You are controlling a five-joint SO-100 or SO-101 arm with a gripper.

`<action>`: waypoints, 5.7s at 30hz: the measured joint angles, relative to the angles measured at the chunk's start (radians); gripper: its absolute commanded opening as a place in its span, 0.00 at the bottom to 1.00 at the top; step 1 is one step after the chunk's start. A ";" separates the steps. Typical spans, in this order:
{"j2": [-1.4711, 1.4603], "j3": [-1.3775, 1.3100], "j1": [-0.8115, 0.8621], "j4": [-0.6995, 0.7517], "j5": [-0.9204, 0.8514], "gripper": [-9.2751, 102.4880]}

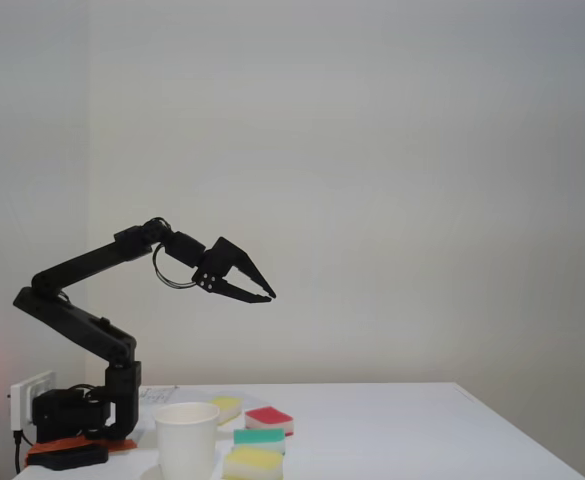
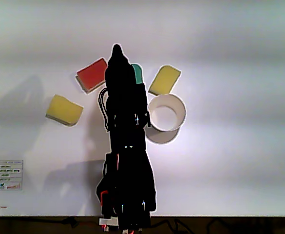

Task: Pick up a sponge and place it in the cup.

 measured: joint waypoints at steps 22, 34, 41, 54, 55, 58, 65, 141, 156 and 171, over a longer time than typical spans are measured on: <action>0.382 0.331 0.138 0.021 0.204 0.08; 0.706 0.655 0.123 0.124 0.155 0.08; 0.695 0.785 0.110 0.138 0.137 0.08; 0.696 0.908 0.138 0.293 0.137 0.08; 0.696 0.908 0.135 0.318 0.137 0.08; 0.696 0.908 0.137 0.376 0.141 0.08; 0.696 0.908 0.132 0.454 0.137 0.08; -0.799 -0.247 -0.511 0.497 0.882 0.08; -0.879 -0.245 -0.546 0.479 0.902 0.28; -1.031 -0.313 -0.515 0.472 0.887 0.35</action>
